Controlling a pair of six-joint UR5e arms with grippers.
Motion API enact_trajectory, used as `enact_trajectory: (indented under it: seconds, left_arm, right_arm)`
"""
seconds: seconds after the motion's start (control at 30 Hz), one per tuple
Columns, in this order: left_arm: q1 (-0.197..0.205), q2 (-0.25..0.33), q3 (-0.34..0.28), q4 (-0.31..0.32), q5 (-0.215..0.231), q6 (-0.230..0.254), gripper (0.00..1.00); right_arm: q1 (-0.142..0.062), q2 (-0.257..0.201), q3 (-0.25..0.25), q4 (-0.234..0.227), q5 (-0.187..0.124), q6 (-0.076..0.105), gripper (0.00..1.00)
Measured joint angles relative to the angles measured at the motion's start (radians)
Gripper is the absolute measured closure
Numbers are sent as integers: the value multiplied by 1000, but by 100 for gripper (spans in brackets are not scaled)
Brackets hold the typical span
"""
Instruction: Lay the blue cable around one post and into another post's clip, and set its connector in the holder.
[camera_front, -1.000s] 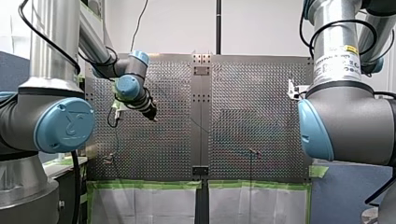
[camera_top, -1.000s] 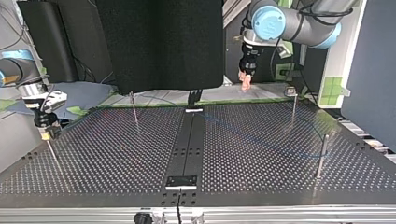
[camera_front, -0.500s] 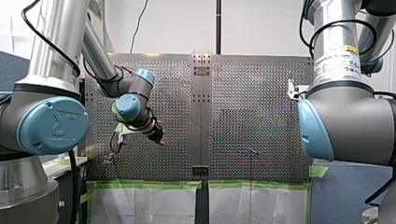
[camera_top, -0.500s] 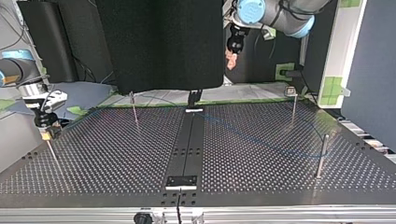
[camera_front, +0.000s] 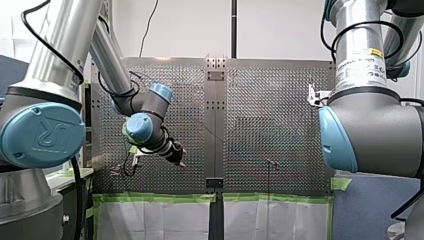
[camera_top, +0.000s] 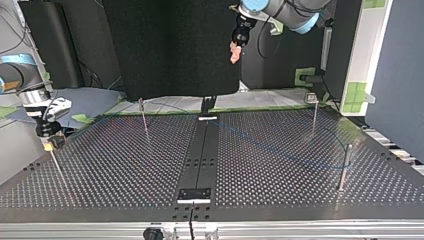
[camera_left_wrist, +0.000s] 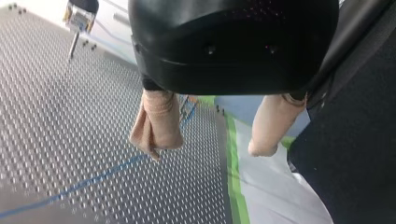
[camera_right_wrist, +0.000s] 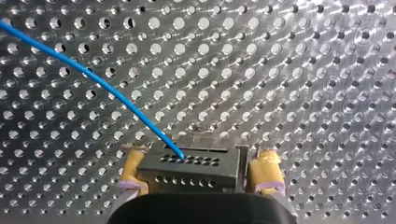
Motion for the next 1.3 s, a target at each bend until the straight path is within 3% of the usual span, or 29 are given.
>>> enact_trajectory:
  seconds: [0.53,0.8,1.3]
  left_arm:
    - [-122,-1,-9,126,-5,7,0]
    - [-127,-1,-9,202,-2,7,0]
    - [-127,-1,-10,338,-2,5,0]
  right_arm:
    - [3,-1,-5,4,4,6,1]
    - [-1,-2,-5,1,10,27,1]
    - [5,-1,-5,2,21,44,1]
